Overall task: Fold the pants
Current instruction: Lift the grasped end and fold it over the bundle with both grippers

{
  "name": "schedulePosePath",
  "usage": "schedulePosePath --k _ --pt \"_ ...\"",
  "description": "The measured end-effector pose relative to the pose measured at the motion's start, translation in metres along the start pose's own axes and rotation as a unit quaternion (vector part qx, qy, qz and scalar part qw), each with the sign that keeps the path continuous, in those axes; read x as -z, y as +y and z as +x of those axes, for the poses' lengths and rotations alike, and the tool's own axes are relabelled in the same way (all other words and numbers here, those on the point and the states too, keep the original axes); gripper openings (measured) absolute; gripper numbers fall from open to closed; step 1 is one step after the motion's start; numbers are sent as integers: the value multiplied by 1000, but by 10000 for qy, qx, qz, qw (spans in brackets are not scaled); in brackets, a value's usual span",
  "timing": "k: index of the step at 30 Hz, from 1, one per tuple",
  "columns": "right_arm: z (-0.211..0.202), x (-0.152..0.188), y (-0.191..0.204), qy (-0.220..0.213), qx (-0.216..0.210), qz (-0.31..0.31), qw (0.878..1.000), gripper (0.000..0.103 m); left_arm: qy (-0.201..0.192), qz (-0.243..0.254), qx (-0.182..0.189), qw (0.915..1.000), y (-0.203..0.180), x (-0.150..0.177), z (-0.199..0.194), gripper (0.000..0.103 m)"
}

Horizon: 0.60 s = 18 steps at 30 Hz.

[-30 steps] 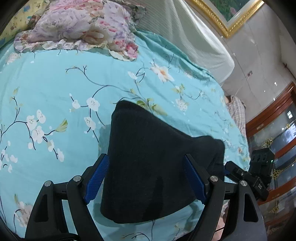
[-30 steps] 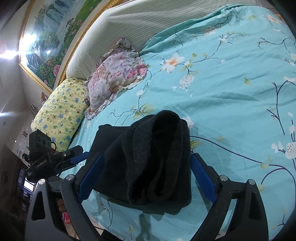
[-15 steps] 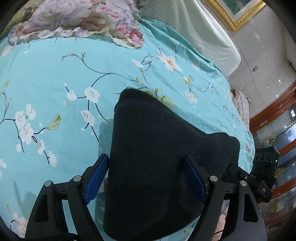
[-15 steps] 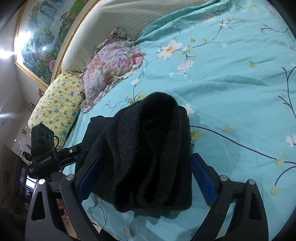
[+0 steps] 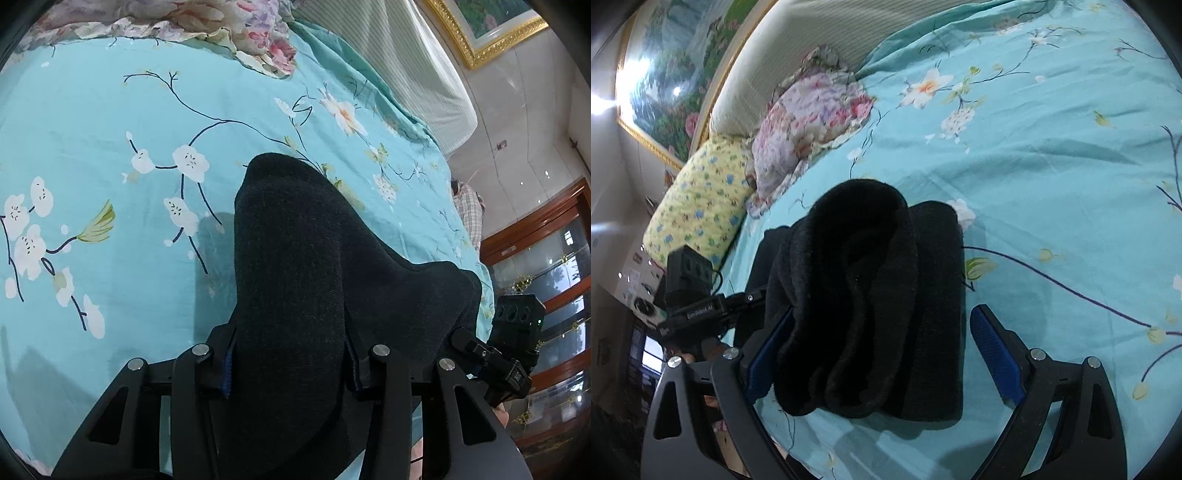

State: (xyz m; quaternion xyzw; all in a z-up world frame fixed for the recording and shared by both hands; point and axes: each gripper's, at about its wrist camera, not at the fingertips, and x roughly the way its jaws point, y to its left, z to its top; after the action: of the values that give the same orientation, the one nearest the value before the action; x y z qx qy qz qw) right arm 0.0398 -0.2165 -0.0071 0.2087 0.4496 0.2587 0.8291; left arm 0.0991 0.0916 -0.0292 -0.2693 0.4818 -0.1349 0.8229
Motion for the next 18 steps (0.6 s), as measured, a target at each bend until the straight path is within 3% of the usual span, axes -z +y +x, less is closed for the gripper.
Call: schedulePosePath --k 3,5,8,18 --pt "5 -2 0 111 -41 11 9999 81 -26 17 5 10000 -2 0 -1 37" --pt "8 -3 -2 171 -12 44 9998 67 -50 24 34 10000 -4 0 -1 34" --pt "7 -4 -2 178 -132 112 9997 56 -95 72 41 9999 -9 0 -5 30" --pt "-6 -10 15 -49 -327 -1 9995 47 -440 9 250 9987 -21 -3 -32 27"
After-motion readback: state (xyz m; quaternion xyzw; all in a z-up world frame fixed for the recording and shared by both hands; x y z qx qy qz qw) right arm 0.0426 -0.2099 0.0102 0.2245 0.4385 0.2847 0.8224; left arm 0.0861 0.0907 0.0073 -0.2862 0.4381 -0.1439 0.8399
